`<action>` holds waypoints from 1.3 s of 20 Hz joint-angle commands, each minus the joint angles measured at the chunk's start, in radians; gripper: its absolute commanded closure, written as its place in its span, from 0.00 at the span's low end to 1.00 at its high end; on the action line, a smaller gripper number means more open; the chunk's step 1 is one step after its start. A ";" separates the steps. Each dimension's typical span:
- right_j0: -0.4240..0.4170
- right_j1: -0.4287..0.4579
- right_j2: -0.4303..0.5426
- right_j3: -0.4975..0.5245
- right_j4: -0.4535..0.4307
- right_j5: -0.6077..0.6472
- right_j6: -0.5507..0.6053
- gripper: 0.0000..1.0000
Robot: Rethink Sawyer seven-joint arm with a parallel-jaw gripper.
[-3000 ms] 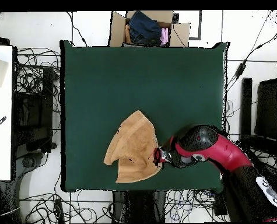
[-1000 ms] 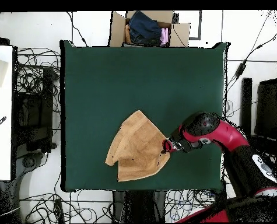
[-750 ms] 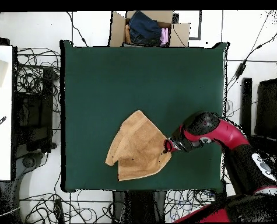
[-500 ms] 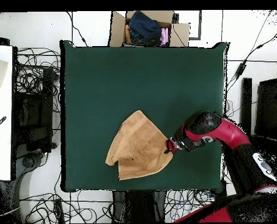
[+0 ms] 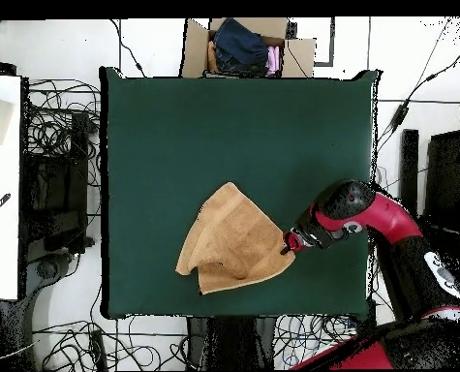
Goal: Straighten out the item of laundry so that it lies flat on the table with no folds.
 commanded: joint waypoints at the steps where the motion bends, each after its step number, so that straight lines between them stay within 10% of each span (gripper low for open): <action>1: 0.012 0.030 0.075 -0.126 -0.063 0.041 -0.245 1.00; 26: 0.005 0.028 0.048 -0.188 -0.072 0.068 -0.285 1.00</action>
